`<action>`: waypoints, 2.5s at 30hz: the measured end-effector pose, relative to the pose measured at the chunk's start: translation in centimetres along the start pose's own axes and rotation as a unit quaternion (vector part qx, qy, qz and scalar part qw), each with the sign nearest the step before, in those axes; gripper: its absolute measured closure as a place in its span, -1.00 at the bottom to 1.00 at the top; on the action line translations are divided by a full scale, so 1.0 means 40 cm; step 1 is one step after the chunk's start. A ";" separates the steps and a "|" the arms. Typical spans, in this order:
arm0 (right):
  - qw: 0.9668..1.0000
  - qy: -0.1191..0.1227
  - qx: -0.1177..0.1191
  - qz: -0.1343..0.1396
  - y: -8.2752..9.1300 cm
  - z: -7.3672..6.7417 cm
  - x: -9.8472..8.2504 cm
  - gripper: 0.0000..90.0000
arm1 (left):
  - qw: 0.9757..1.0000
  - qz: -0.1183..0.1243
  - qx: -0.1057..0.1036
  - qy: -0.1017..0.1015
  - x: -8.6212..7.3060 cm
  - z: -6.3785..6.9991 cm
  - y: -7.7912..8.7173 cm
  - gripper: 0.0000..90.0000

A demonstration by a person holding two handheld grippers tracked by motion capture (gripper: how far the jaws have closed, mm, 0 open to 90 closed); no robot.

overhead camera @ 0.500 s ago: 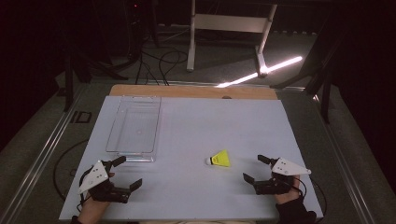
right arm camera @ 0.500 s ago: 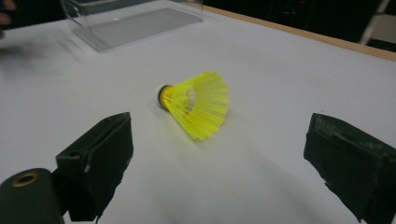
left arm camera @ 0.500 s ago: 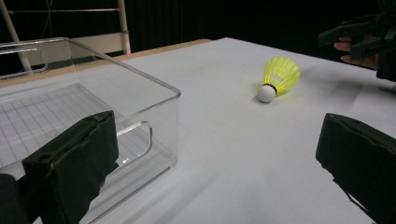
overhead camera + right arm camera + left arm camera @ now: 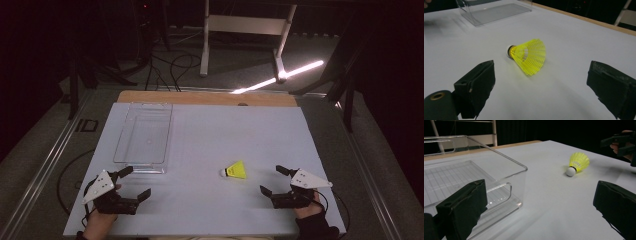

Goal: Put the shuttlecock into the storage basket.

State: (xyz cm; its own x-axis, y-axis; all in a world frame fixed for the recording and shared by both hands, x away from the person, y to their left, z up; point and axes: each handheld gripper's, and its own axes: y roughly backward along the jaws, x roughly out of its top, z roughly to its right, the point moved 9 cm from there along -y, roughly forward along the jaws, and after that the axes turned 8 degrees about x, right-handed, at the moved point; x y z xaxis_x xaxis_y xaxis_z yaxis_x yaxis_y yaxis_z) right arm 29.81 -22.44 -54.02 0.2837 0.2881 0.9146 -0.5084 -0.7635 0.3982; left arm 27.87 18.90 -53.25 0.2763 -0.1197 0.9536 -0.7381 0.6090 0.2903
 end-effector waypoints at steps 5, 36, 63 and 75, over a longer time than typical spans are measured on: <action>1.000 0.004 0.003 0.001 -0.001 -0.004 0.002 -0.81 | 1.000 -0.006 -0.008 0.003 0.010 0.007 0.001 -1.00; 1.000 0.008 0.011 0.007 -0.007 -0.009 0.009 -0.81 | 0.985 -0.111 -0.112 -0.071 0.147 0.074 -0.033 -1.00; 1.000 0.017 0.013 0.007 -0.011 -0.013 0.009 -0.81 | 0.958 -0.165 -0.187 -0.139 0.201 0.161 -0.109 -1.00; 1.000 0.021 0.013 0.008 -0.012 -0.014 0.009 -0.81 | 0.941 -0.179 -0.226 -0.175 0.224 0.196 -0.149 -1.00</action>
State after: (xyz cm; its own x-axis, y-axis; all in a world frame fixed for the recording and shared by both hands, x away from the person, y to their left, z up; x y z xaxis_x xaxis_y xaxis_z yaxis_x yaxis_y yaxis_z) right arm 29.71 -21.64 -53.85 0.2416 0.2995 0.9230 -0.4909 -0.7827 0.3825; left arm 29.93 8.04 -45.80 0.1790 -0.5846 0.7913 -0.2764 0.7420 0.6107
